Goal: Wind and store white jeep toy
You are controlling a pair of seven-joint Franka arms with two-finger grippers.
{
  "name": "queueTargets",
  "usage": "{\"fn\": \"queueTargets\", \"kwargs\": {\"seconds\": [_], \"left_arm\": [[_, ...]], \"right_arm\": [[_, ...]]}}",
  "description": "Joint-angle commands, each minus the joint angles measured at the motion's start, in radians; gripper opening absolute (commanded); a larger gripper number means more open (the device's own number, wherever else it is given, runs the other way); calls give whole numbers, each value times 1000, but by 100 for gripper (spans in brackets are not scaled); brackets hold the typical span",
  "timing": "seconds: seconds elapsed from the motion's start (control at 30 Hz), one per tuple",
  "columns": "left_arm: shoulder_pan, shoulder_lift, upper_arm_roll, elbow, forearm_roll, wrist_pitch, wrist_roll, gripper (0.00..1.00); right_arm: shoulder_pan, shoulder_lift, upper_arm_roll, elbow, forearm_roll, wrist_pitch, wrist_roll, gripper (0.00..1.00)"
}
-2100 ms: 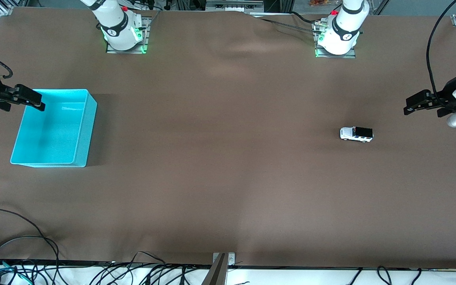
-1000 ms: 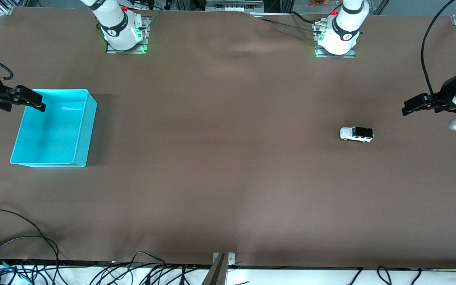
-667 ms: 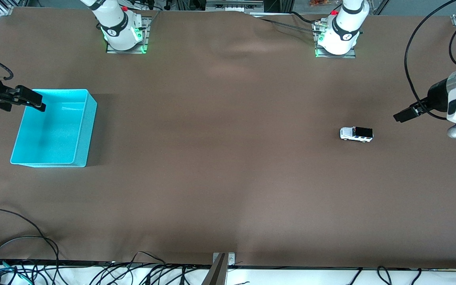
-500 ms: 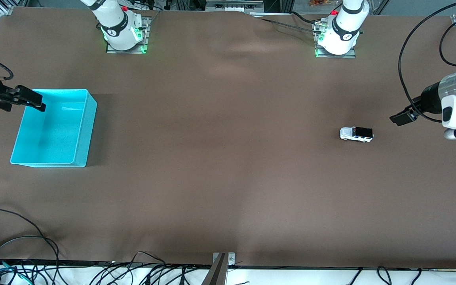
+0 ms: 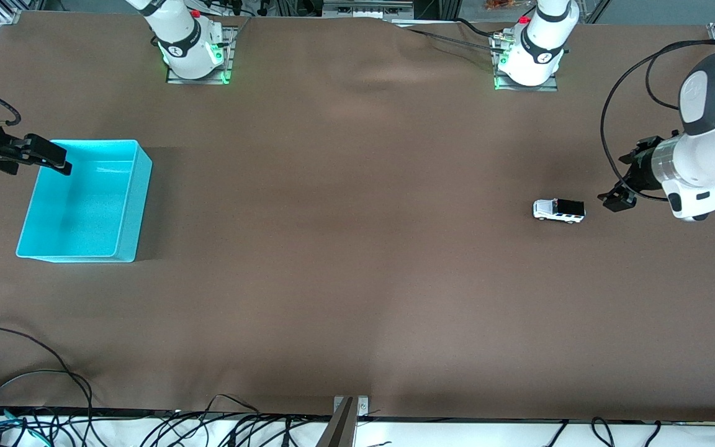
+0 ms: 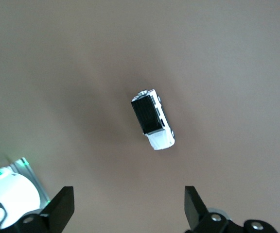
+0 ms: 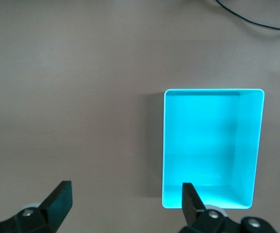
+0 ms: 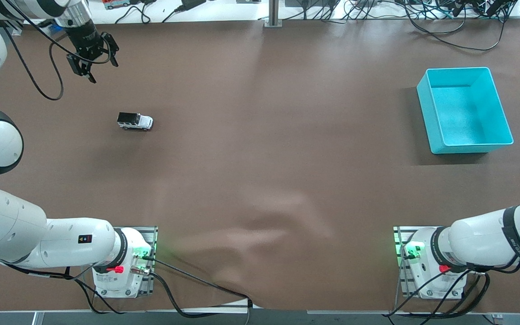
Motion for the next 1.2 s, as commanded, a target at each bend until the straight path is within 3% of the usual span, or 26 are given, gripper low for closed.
{"fn": "queueTargets", "kwargs": {"seconds": [0.0, 0.07, 0.23, 0.6, 1.17], "left_arm": [[10, -18, 2, -110, 22, 122, -160, 100], [14, -17, 2, -186, 24, 232, -263, 100], [24, -18, 2, -238, 24, 310, -321, 100], [47, -9, 2, -430, 24, 610, -416, 100], [51, 121, 2, -504, 25, 859, -416, 100]], "right_arm": [[-1, 2, -2, 13, 7, -9, 7, 100], [-1, 2, -2, 14, 7, -9, 7, 100], [-1, 2, -2, 14, 7, -9, 8, 100], [-1, 2, -2, 14, 8, -8, 8, 100], [-1, 2, -2, 14, 8, -8, 8, 100]]}}
